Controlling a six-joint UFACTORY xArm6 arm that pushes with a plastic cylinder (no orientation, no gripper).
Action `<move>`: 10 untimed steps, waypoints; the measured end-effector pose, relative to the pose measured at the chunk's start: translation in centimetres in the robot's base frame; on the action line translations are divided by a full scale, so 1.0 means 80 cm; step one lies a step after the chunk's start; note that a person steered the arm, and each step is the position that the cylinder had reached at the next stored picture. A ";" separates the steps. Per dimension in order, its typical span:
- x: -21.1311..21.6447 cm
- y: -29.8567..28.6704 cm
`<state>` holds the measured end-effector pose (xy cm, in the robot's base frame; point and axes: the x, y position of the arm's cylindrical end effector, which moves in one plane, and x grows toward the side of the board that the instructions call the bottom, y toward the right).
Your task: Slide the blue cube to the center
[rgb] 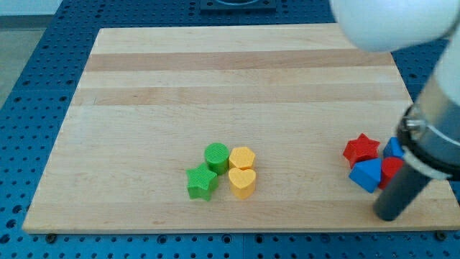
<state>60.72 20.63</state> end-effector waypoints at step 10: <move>-0.168 -0.060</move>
<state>47.27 15.85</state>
